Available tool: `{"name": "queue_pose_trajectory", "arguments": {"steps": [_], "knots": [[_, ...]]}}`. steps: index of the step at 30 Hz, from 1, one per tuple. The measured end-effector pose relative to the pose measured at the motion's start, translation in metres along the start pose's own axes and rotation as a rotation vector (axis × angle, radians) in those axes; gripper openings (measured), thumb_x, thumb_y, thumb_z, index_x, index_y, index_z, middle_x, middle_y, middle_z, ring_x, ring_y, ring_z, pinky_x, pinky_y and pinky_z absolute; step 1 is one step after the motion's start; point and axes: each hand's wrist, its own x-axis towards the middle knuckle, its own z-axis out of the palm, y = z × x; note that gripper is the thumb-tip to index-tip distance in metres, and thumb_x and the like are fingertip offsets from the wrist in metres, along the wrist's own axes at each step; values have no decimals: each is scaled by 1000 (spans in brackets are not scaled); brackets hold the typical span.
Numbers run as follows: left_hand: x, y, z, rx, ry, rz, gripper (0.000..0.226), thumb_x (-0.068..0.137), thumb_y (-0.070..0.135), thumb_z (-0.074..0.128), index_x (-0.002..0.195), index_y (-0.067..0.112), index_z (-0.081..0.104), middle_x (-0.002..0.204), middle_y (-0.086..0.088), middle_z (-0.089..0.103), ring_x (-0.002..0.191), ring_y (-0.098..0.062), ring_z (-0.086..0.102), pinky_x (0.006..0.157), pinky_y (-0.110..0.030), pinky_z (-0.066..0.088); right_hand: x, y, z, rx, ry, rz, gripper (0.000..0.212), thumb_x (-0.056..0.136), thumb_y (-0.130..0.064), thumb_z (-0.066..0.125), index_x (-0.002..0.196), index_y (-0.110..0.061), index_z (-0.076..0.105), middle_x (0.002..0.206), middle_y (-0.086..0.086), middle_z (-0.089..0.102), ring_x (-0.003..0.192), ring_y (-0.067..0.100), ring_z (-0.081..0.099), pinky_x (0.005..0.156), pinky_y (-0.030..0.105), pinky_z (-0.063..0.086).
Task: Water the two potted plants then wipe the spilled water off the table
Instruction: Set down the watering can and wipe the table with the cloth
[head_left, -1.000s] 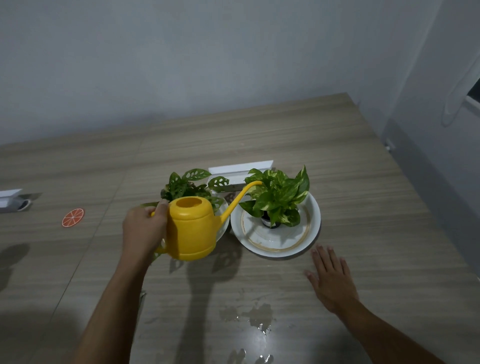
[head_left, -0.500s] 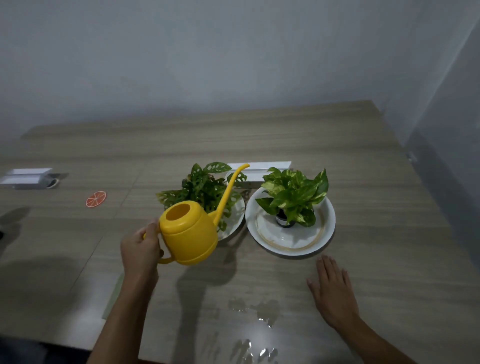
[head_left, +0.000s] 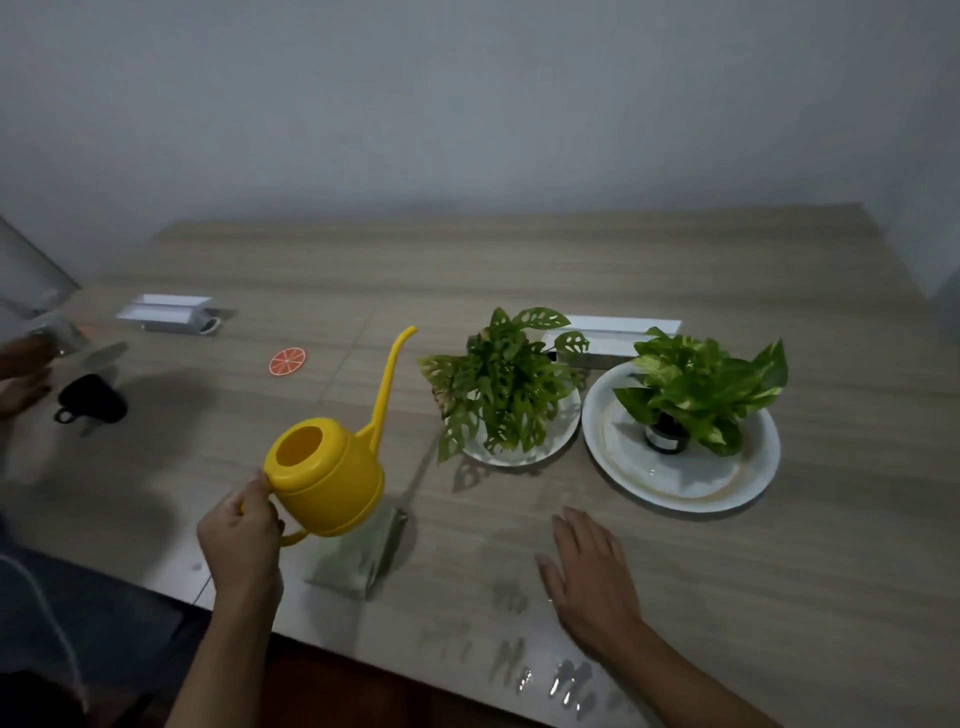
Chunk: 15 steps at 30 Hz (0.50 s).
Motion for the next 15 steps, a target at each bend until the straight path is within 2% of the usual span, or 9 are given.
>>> {"name": "queue_pose_trajectory", "arguments": {"steps": [2, 6, 8, 12, 15], "knots": [[19, -20, -19, 13, 37, -29, 43, 97, 30, 54, 65, 2, 49, 63, -14, 41, 57, -23, 38, 58, -37, 36, 9, -29, 12, 3, -40, -29, 53, 94, -43, 52, 135, -9, 53, 143, 12, 52, 133, 28, 47, 112, 42, 33], [56, -61, -50, 32, 106, -66, 45, 94, 32, 54, 58, 8, 41, 60, -11, 39, 58, -20, 37, 59, -39, 32, 28, -82, 39, 20, -159, -45, 63, 97, -48, 38, 149, -12, 33, 157, 9, 32, 146, 24, 24, 119, 41, 15], [75, -83, -64, 56, 104, -73, 50, 94, 38, 52, 60, 4, 38, 60, -9, 36, 56, -16, 35, 58, -36, 30, 37, -105, 52, 16, -187, -29, 64, 98, -50, 33, 152, -15, 25, 161, 6, 24, 149, 20, 15, 120, 40, 8], [104, -126, -81, 130, 74, -104, 57, 96, 43, 46, 66, -6, 38, 62, -13, 39, 59, -21, 37, 58, -35, 30, 49, -135, 81, -22, -222, 6, 63, 100, -51, 25, 152, -17, 22, 162, 4, 18, 149, 18, 10, 120, 39, 2], [119, -151, -84, 176, 40, -122, 55, 97, 44, 42, 65, -1, 40, 63, -12, 40, 61, -23, 39, 59, -36, 32, 56, -149, 101, -47, -221, 39, 63, 99, -52, 25, 152, -17, 25, 163, 5, 17, 150, 19, 9, 120, 39, 1]]}}
